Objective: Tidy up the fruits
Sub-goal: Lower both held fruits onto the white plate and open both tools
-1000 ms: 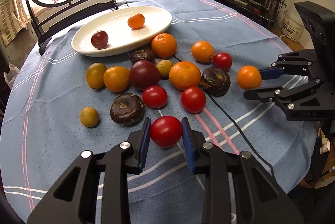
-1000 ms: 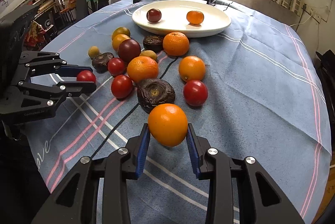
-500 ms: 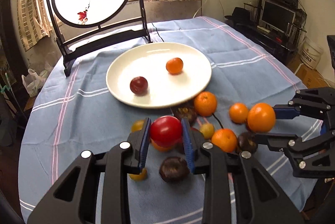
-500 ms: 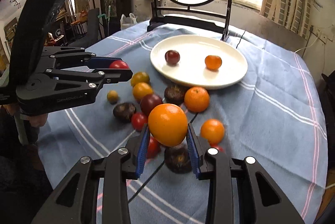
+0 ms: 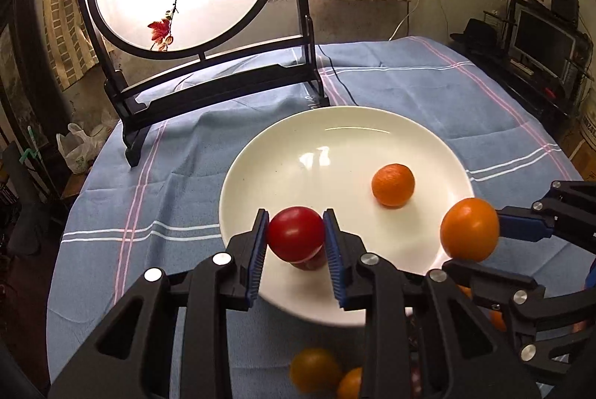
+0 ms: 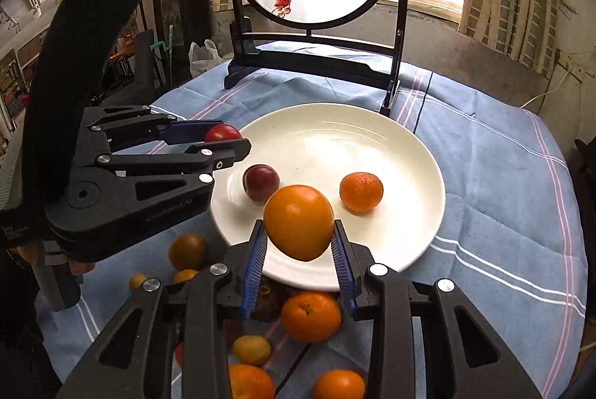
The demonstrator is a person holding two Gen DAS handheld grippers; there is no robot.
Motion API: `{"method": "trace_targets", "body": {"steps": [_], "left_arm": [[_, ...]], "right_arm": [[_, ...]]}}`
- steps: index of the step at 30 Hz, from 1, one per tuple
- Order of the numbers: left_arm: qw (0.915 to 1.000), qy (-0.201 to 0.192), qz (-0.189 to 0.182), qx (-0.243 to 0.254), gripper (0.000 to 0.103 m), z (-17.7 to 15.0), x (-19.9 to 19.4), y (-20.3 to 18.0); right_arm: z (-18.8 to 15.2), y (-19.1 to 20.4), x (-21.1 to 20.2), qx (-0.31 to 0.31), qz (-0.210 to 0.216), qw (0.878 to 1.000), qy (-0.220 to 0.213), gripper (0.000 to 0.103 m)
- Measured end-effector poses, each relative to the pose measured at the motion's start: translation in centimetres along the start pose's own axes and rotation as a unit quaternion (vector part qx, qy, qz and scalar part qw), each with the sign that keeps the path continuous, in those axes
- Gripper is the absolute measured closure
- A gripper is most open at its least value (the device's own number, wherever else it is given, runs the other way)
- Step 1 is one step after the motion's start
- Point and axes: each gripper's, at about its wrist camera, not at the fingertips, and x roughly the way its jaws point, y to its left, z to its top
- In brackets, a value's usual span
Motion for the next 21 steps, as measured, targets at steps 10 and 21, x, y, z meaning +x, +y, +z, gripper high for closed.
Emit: {"method": "trace_targets", "body": {"steps": [10,21], "left_arm": [[0.9993,0.031,0.021,0.007,0.074,1.3,5.3,0.6],[0.9996,0.012,0.025,0.004,0.036,1.7,4.6,0.8]], "right_arm": [[2.0,-1.6,5.4,0.005,-0.004,0.999,0.036,0.067],[2.1,-1.8,3.6,-0.002,-0.021,1.0,0.01,0.047]]}}
